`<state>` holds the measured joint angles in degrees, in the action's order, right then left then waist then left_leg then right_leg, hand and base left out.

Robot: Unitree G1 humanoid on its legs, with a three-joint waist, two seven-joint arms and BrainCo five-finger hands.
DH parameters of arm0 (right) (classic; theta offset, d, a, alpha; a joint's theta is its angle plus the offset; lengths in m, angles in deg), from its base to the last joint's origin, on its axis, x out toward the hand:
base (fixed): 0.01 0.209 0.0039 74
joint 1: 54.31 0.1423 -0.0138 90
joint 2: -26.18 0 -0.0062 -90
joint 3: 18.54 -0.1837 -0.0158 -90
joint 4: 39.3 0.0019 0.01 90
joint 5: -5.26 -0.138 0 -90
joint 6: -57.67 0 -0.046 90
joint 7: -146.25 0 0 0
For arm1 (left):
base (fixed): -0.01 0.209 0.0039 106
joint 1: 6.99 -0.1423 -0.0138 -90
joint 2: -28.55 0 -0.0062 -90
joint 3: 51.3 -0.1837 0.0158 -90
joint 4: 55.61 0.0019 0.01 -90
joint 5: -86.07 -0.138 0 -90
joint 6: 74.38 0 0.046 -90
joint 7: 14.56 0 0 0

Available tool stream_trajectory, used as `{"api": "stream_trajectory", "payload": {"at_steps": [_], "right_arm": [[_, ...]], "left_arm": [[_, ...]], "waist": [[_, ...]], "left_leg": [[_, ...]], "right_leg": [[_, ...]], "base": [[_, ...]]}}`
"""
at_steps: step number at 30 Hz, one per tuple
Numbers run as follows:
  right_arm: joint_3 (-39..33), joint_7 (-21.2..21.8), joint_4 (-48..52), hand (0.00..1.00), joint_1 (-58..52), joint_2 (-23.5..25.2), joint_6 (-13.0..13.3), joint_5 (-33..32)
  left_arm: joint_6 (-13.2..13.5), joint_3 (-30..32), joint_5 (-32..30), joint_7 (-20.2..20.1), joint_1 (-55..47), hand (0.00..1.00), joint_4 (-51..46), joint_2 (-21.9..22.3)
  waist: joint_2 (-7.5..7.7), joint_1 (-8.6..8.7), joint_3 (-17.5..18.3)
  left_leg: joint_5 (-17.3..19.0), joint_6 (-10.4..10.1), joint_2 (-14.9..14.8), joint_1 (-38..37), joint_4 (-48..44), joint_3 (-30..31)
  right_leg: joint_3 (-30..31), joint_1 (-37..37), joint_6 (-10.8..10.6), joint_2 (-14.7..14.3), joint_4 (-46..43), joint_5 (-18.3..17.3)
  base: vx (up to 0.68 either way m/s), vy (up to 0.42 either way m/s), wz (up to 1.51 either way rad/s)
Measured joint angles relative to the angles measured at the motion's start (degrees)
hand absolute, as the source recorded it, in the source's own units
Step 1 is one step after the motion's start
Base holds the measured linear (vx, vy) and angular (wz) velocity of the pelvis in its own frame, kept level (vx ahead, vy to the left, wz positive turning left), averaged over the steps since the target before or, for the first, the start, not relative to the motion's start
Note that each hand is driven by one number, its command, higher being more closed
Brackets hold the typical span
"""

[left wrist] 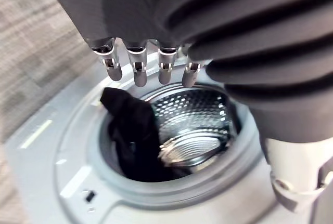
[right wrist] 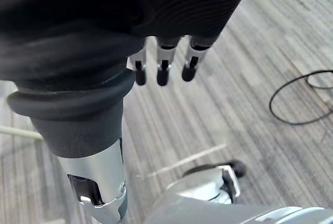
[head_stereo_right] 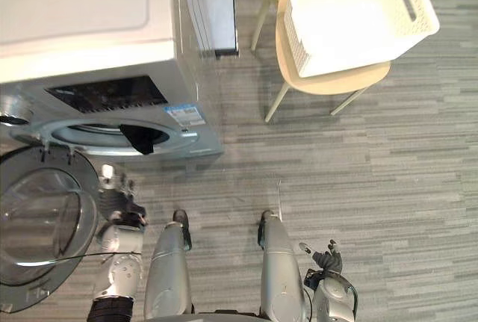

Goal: Pick up the laundry basket with both hands and put the clothes into the washing machine.

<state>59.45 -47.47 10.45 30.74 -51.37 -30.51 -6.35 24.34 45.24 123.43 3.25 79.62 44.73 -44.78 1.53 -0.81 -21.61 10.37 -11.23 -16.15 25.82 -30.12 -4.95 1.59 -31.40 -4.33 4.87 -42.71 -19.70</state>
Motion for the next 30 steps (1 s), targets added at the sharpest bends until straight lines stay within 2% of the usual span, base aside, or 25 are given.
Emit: {"api": "stream_trajectory", "payload": {"at_steps": [2,4,5,6,9,11,12,13,14,15,17,18,20,22,24,26,27,28,30], "right_arm": [[-0.19,-0.02,-1.87,0.00,-0.10,-0.27,-0.50,0.47],[-1.08,-0.01,-2.42,0.00,-0.30,-0.26,-0.81,0.93],[-2.97,-0.02,-2.79,0.00,-0.43,-0.14,-1.11,1.05],[-4.01,-0.08,-2.85,0.00,-0.47,-0.08,-1.14,1.09],[-6.66,-0.52,-3.69,0.00,-0.66,-0.14,-1.18,1.61],[-6.77,-0.93,-5.58,0.00,0.46,-0.26,-1.18,2.64],[-7.77,-0.97,-7.11,0.00,1.23,-0.17,-1.16,2.82],[-8.40,-0.95,-8.15,0.00,1.37,-0.18,-1.13,2.87],[-9.86,-0.96,-10.27,0.00,1.80,-0.17,-1.18,3.19],[-10.48,-0.96,-11.44,0.00,2.25,0.06,-1.23,3.19],[-11.18,-0.85,-14.41,0.00,2.96,1.15,-1.77,3.22],[-11.17,-0.81,-14.82,0.00,3.03,1.24,-1.93,3.22],[-11.07,0.07,-16.45,0.00,3.46,1.54,-2.58,3.89],[-11.08,0.32,-16.87,0.00,3.35,1.47,-3.18,5.30],[-10.59,0.62,-16.95,0.00,3.38,1.49,-3.47,5.49],[-8.38,1.47,-16.59,0.00,3.77,1.50,-3.49,5.58],[-7.47,1.49,-16.20,0.00,4.04,1.49,-3.51,5.62],[-5.60,1.52,-14.31,0.00,4.27,1.43,-3.51,6.04],[-1.81,1.63,-10.85,0.00,4.41,1.38,-3.39,7.34]], "left_arm": [[-2.31,-0.42,-4.53,-2.63,-0.25,0.00,8.97,1.30],[-3.77,-1.02,-7.39,-3.57,-0.35,0.00,14.42,1.45],[-5.07,-1.36,-12.00,-4.53,0.00,0.00,19.77,1.48],[-5.46,-1.33,-13.34,-4.77,-0.01,0.00,21.77,1.56],[-7.37,1.39,-19.89,-5.14,-0.93,0.00,30.41,1.97],[-7.82,4.02,-23.65,-4.55,-0.07,0.00,34.19,1.71],[-7.90,5.05,-24.90,-4.09,0.34,0.00,36.32,1.71],[-8.03,5.14,-25.56,-3.88,0.52,0.00,37.72,1.71],[-8.40,4.95,-27.48,-3.76,0.83,0.00,40.06,1.66],[-8.50,4.81,-28.88,-3.71,1.22,0.00,41.08,1.27],[-8.88,2.82,-32.12,-3.59,1.43,0.00,43.43,-0.45],[-8.88,2.51,-32.44,-3.60,1.43,0.00,43.61,-0.78],[-9.04,0.78,-34.16,-3.87,1.51,0.00,44.84,-2.53],[-9.52,-0.14,-34.99,-3.98,1.63,0.00,46.01,-3.67],[-9.70,-0.52,-35.91,-4.01,1.56,0.00,46.52,-4.03],[-9.73,-1.59,-36.63,-4.08,1.37,0.00,46.56,-4.47],[-9.73,-1.77,-37.01,-4.09,1.08,0.00,46.57,-4.45],[-9.75,-2.02,-37.23,-4.12,0.36,0.00,46.58,-4.28],[-9.78,-2.17,-38.06,-4.12,-0.17,0.00,46.55,-4.21]], "waist": [[-0.65,0.02,1.37],[-1.29,0.21,2.42],[-1.27,0.43,3.09],[-1.26,0.56,3.35],[-1.68,0.66,6.93],[-1.71,0.23,8.38],[-1.89,0.29,9.44],[-2.18,0.30,10.43],[-2.84,0.62,11.52],[-2.74,1.28,11.68],[-2.29,2.28,12.36],[-2.16,2.28,12.55],[-1.00,2.27,13.32],[-0.69,2.74,13.49],[-0.85,3.19,13.58],[-0.97,2.99,13.48],[-0.91,2.98,13.41],[-1.07,3.02,13.25],[-1.48,3.05,12.74]], "left_leg": [[-0.73,0.38,0.57,-4.89,3.43,-0.69],[-1.15,1.06,0.63,-6.62,3.79,-1.16],[-2.90,3.69,0.88,-7.74,3.69,-3.52],[-3.67,4.70,0.95,-8.11,3.69,-4.54],[-4.71,4.17,1.40,-10.79,6.71,-6.05],[-5.16,3.39,2.41,-12.11,8.32,-2.42],[-4.96,3.08,3.17,-12.69,9.23,0.03],[-4.69,2.67,3.27,-13.15,10.32,0.31],[-3.78,1.38,3.43,-14.58,12.67,-0.09],[-3.81,1.43,4.07,-14.94,12.78,-0.09],[-2.38,3.51,5.43,-15.62,12.01,-1.85],[-2.17,3.65,5.64,-15.62,11.94,-2.36],[0.04,5.02,7.21,-15.51,10.54,-5.37],[2.30,5.68,8.00,-15.42,8.37,-6.60],[3.45,6.16,8.17,-15.89,7.69,-7.05],[3.59,6.51,8.05,-17.37,8.67,-8.09],[3.49,6.62,8.01,-18.19,9.29,-8.74],[2.62,7.90,8.13,-19.96,10.61,-9.98],[1.96,8.76,8.18,-22.75,12.61,-11.62]], "right_leg": [[-0.48,4.58,-0.02,0.63,2.40,-0.01],[-1.66,7.18,-0.14,1.53,3.47,-0.11],[-2.99,9.99,-0.45,3.27,4.85,-0.34],[-3.40,11.13,-0.49,3.89,5.50,-0.32],[-4.63,14.62,-1.13,4.84,8.41,0.13],[-4.70,16.73,-1.66,4.86,11.12,1.41],[-4.34,17.57,-2.18,4.84,12.97,2.36],[-4.22,17.84,-2.46,4.77,14.21,3.04],[-3.84,19.16,-3.38,4.48,17.23,4.59],[-3.47,20.03,-3.81,4.81,18.93,5.63],[-1.56,22.64,-5.60,5.84,26.42,10.04],[-1.13,22.70,-5.82,6.02,27.18,10.53],[1.24,23.51,-6.66,7.37,32.38,14.00],[2.32,24.16,-6.33,8.30,33.97,16.13],[2.41,23.90,-4.32,8.17,32.94,18.11],[1.14,21.09,-0.73,7.13,28.16,20.87],[0.47,20.02,0.05,7.03,26.05,21.42],[-0.66,18.54,1.39,7.02,22.35,22.34],[-0.90,17.10,0.68,6.82,18.55,21.58]], "base": [[0.12,0.016,0.10],[0.09,0.057,0.28],[0.07,0.068,0.54],[0.05,0.053,0.60],[0.04,0.056,0.32],[0.00,0.047,-0.02],[-0.03,0.086,-0.19],[-0.02,0.108,-0.20],[0.00,0.177,-0.13],[0.00,0.215,-0.18],[-0.04,0.250,-0.38],[-0.04,0.229,-0.58],[-0.01,0.200,-0.60],[0.00,0.212,-0.44],[0.01,0.194,-0.35],[0.00,0.190,-0.42],[-0.02,0.215,-0.46],[-0.01,0.173,-0.51],[-0.01,0.074,-0.38]]}}
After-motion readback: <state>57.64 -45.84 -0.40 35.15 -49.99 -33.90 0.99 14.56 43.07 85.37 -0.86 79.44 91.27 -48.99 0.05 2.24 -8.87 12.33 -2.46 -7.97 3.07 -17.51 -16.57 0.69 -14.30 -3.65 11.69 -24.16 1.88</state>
